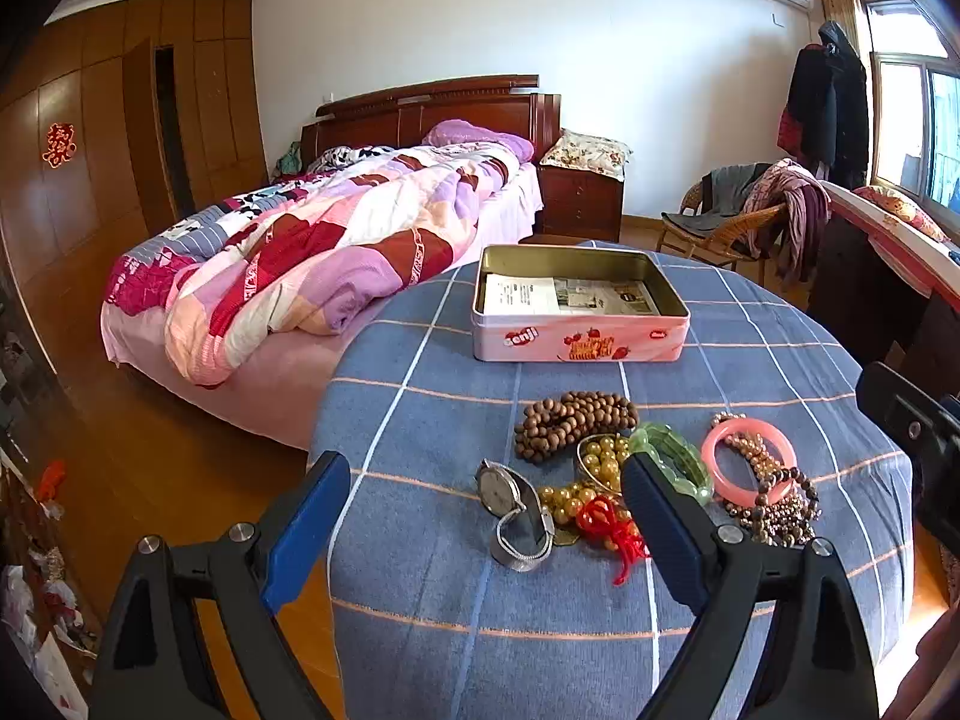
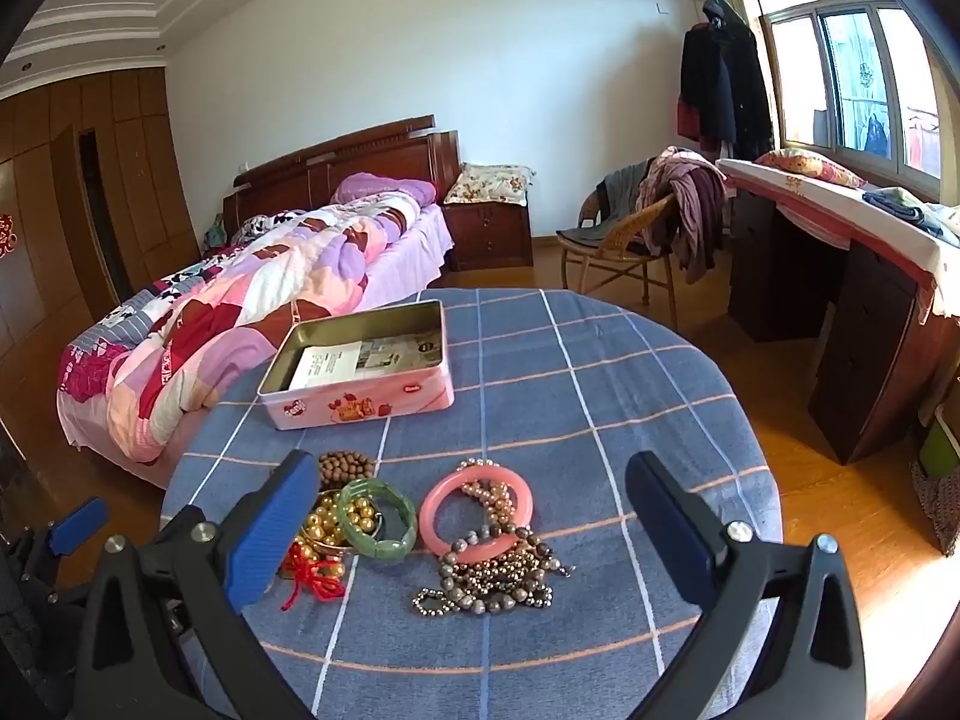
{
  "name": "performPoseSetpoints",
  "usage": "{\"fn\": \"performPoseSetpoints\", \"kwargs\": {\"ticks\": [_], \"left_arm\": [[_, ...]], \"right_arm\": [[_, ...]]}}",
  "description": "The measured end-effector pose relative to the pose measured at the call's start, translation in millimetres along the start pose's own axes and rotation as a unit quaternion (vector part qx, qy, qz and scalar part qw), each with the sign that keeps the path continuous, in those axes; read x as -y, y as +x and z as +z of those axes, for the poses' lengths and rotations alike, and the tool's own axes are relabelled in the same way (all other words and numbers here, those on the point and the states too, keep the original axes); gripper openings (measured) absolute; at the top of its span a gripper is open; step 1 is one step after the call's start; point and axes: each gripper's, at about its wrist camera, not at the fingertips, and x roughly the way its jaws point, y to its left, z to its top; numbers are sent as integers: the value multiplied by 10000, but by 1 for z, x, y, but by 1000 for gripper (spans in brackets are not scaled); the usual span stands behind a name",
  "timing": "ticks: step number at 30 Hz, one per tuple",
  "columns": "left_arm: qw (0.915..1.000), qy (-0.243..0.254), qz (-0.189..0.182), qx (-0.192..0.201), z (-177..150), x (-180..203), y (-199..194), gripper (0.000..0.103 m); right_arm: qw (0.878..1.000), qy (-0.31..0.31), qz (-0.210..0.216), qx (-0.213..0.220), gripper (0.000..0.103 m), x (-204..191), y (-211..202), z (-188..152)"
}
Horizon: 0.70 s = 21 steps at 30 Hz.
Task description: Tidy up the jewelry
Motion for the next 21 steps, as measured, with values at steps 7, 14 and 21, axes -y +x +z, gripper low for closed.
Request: {"fn": "performPoseSetpoints", "kwargs": {"ticks": [7,14,21], "left_arm": [[10000,-45,-24,-41,-1,-2,0,92],[10000,24,-23,-50,-1,2,0,92],[10000,37,-20,-61,-1,2,0,92]], "right_arm": [[10000,-35,-21,-1,103,-1,4,-2],[10000,-28,-21,-12,103,-1,3,-3],[10000,-24,-37,-17,103,0,3,-3]]}}
